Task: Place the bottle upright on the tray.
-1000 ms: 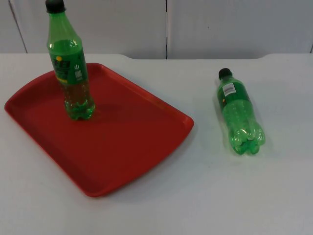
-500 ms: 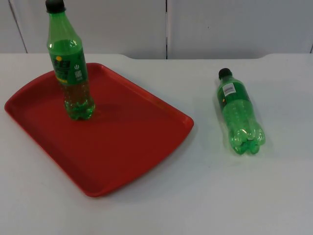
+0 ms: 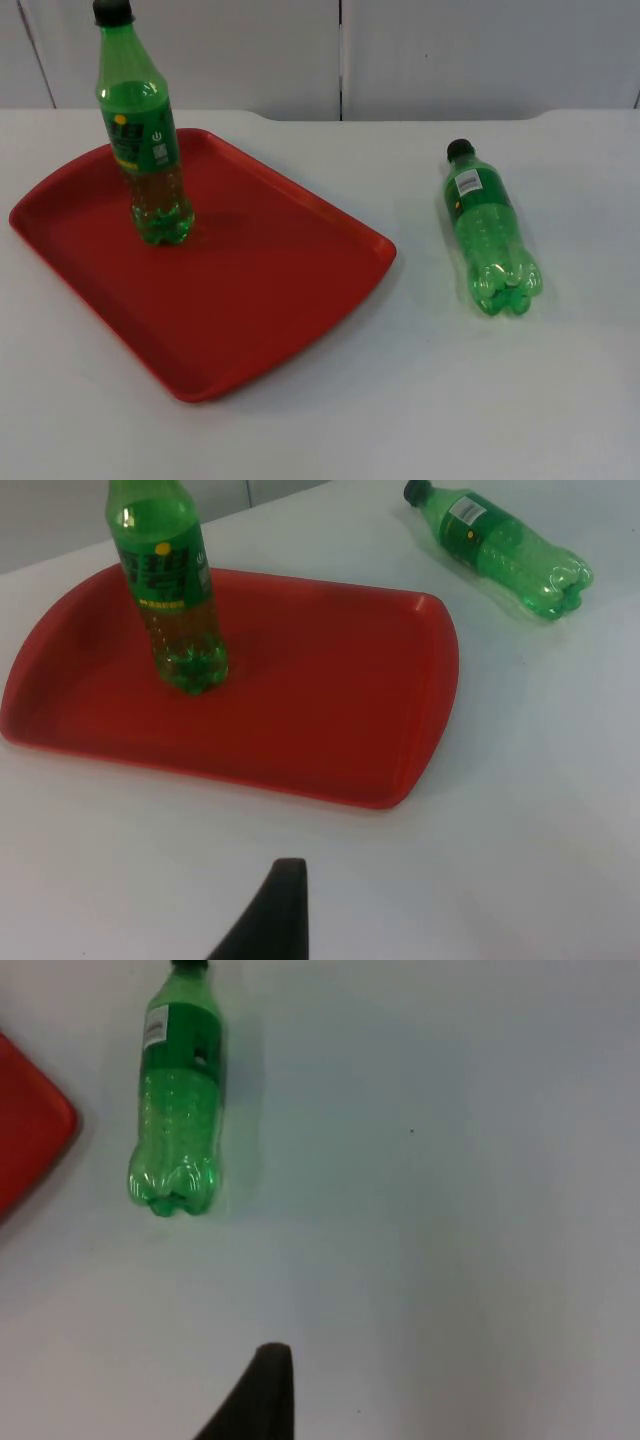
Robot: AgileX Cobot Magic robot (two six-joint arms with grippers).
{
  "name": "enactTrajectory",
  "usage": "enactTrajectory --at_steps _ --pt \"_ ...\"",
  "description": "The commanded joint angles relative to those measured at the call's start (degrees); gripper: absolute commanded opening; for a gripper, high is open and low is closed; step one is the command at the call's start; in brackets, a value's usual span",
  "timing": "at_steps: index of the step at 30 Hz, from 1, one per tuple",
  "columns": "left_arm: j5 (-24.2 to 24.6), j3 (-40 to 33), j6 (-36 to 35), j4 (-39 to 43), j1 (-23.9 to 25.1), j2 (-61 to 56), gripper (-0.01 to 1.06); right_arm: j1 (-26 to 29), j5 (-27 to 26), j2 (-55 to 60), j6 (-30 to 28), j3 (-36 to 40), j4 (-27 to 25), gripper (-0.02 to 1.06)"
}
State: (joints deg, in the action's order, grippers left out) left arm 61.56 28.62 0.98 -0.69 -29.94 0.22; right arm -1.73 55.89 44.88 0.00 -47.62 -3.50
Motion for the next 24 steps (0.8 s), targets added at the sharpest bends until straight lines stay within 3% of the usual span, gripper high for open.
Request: enactTrajectory --at_steps 1,7,14,24 --pt "0.0 -0.3 0.0 0.1 -0.4 -0.2 1.05 -0.2 -1.0 4.4 -1.0 -2.2 -1.2 1.05" --pt "0.0 -0.3 0.0 0.1 -0.4 -0.2 1.05 -0.2 -1.3 22.6 -1.9 -13.3 -1.7 1.0" --pt "0.0 -0.3 0.0 0.1 -0.4 -0.2 1.05 -0.2 0.0 35.4 -2.5 -24.4 -3.1 0.99" --pt "0.0 -0.3 0.0 0.1 -0.4 -0.2 1.05 -1.0 7.9 56.0 -2.1 -45.5 -7.9 0.99"
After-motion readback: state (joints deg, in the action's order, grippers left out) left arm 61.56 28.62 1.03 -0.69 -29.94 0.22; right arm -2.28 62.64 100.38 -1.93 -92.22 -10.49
